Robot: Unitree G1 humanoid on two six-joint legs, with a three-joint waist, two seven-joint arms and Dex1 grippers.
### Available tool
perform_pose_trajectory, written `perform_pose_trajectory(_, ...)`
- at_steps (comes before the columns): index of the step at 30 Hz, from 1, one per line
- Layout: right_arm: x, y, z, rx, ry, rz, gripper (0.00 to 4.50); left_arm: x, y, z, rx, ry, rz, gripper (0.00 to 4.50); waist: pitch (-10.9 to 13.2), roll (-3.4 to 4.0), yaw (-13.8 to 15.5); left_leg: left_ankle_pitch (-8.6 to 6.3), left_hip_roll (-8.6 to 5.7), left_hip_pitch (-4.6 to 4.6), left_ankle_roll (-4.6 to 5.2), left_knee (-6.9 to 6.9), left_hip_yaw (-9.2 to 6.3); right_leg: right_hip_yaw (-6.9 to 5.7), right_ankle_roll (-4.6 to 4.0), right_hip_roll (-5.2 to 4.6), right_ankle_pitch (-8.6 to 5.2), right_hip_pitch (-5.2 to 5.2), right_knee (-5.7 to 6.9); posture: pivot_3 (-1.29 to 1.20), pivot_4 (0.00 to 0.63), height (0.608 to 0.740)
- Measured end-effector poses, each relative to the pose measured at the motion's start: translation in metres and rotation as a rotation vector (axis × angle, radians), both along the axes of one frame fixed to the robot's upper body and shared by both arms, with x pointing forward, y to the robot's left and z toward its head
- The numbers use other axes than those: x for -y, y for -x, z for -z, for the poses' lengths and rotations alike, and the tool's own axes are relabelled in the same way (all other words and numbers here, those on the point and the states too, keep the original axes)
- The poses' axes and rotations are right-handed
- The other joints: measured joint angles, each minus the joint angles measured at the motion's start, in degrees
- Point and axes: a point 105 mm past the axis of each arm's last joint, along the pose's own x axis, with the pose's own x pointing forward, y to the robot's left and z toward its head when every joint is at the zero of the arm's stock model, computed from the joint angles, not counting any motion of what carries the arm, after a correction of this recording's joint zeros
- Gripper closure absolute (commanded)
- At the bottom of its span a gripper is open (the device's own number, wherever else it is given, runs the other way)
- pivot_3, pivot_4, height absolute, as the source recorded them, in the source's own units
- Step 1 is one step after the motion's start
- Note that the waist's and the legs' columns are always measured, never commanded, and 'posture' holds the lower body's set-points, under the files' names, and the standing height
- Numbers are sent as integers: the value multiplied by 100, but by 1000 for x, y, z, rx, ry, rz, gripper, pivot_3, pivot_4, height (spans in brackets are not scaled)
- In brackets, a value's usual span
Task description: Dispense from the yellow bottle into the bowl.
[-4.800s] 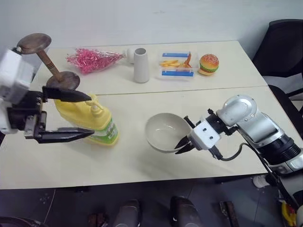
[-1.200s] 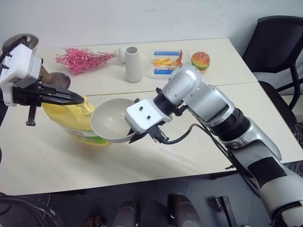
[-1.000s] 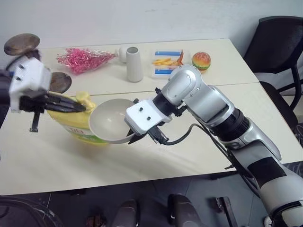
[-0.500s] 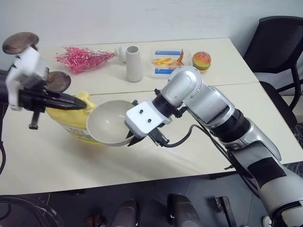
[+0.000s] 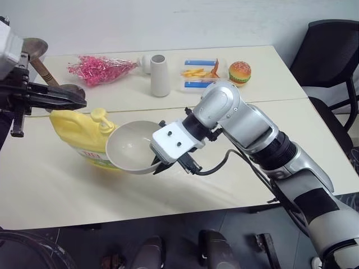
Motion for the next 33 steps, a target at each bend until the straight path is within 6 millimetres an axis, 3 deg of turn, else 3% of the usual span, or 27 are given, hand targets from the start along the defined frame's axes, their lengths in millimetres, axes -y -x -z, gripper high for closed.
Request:
perform_pose_trajectory(4, 0, 0, 0, 1, -1, -3, 4500, 4, -10, 15, -22, -4, 19, 4453, 0, -1, 6, 0, -1, -1, 0, 2, 0, 0, 0, 0, 0, 0, 0, 0, 150, 740)
perform_pose_trajectory(12, 0, 1, 0, 4, -2, -6, 4500, 8, -18, 14, 11, -5, 35, 4453, -1, -2, 2, 0, -1, 0, 0, 2, 1, -1, 0, 0, 0, 0, 1, 0, 150, 740)
perform_pose_trajectory(33, -1, 1, 0, 5, -4, -13, 4500, 3, -14, 23, 79, -100, 64, 4453, -2, 0, 8, 0, 0, 18, 0, 2, 3, 0, 0, -2, 0, 15, 1, 0, 150, 740)
